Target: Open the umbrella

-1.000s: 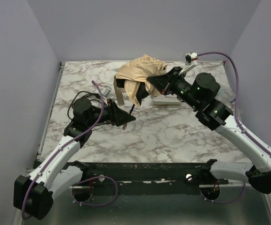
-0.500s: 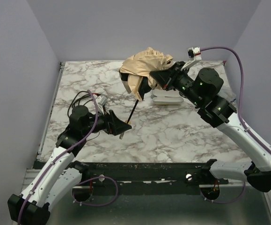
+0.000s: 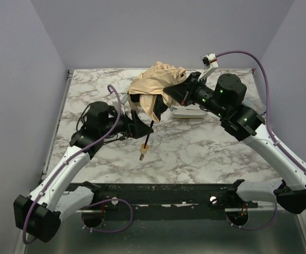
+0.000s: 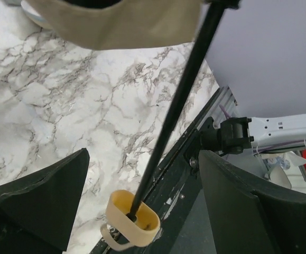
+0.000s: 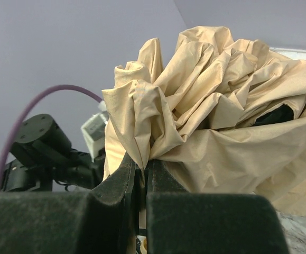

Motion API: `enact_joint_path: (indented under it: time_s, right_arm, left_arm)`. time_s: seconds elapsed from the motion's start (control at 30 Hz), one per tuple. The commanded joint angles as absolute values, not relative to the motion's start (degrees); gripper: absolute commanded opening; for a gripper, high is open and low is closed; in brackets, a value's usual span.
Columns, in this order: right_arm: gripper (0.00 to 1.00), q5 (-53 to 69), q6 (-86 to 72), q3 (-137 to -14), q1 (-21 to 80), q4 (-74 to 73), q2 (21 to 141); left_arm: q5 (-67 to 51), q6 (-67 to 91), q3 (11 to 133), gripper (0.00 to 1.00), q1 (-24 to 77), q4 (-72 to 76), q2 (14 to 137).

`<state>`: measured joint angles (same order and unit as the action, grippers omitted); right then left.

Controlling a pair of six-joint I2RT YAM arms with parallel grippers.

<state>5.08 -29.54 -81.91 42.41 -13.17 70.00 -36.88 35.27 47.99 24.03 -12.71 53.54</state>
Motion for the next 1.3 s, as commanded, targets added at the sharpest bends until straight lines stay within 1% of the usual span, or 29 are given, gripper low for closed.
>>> enact_joint_path:
  time_s: [0.0,0.17,0.23,0.27,0.37,0.43,0.57,0.63,0.67,0.7,0.87,0.9,0.93,0.97,1.0,1.03,1.07,1.13,1.27]
  right_arm:
    - [0.01,6.6,-30.0,-85.7,42.3,-9.8,69.7]
    - [0.01,6.4,-30.5,-86.7,42.2,-9.3,70.8]
    - [0.01,5.3,-30.7,-87.0,42.3,-9.3,71.0]
    - [0.01,4.8,-30.7,-87.1,42.3,-9.2,71.3]
    - [0.01,4.1,-30.7,-87.9,42.2,-9.7,71.9]
    - [0.01,3.6,-30.9,-88.0,42.2,-10.0,72.4]
    - [0.01,1.7,-31.1,-88.2,42.2,-10.7,73.1]
    - [0.01,0.3,-30.8,-88.9,42.3,-11.5,73.6]
    - [0.01,-1.3,-30.7,-89.4,42.3,-12.0,74.0]
    - [0.01,-2.5,-30.6,-90.0,42.3,-12.8,74.7]
    - [0.01,-7.0,-30.6,-95.4,42.0,-19.3,80.8]
    - [0.03,-7.0,-30.7,-96.8,41.8,-20.7,82.1]
    - [0.14,-6.9,-31.0,-97.8,41.8,-22.4,83.7]
    - [0.3,-6.3,-31.1,-98.6,41.8,-23.5,84.7]
    - [0.52,-5.6,-31.1,-99.1,41.8,-24.5,85.5]
    - [0.7,-4.9,-31.1,-99.3,41.8,-25.1,85.9]
    - [0.82,-4.2,-31.0,-99.3,41.8,-25.5,86.2]
    - [0.91,-3.9,-30.9,-98.6,41.8,-25.8,85.8]
    - [0.93,-4.3,-31.0,-95.1,41.8,-25.3,82.5]
  left_arm:
    - [-39.5,35.8,46.9,0.83,26.0,-8.1,57.7]
    - [-39.2,36.5,45.2,0.81,30.4,-4.8,60.3]
    - [-38.4,36.1,44.6,0.78,32.4,-4.7,60.6]
    - [-38.1,36.0,44.0,0.75,33.1,-4.6,60.6]
    - [-37.1,36.7,41.9,0.58,34.7,-3.7,59.9]
    - [-36.8,37.5,40.8,0.43,34.8,-3.2,59.1]
    - [-36.4,38.6,39.4,0.22,35.1,-3.2,56.4]
    - [-36.2,39.7,38.3,0.07,35.4,-2.8,55.0]
    - [-36.3,40.7,37.7,0.02,35.5,-2.0,54.3]
    - [-36.6,41.7,36.9,0.0,35.6,-1.2,53.6]
    - [-37.4,49.9,34.3,0.0,36.1,4.3,51.1]
    - [-37.2,51.8,34.4,0.0,36.1,4.6,50.9]
    - [-36.7,53.4,34.7,0.0,36.1,4.4,50.7]
    - [-36.4,54.8,35.2,0.0,36.1,3.6,50.5]
    - [-35.7,56.1,35.8,0.0,36.1,2.6,50.4]
    - [-35.2,57.6,36.4,0.0,36.1,1.6,50.5]
    - [-34.8,58.9,37.0,0.0,36.0,1.1,50.7]
    - [-35.4,61.0,37.9,0.0,36.0,1.9,51.4]
    - [-36.2,61.5,40.8,0.0,35.8,2.8,53.7]
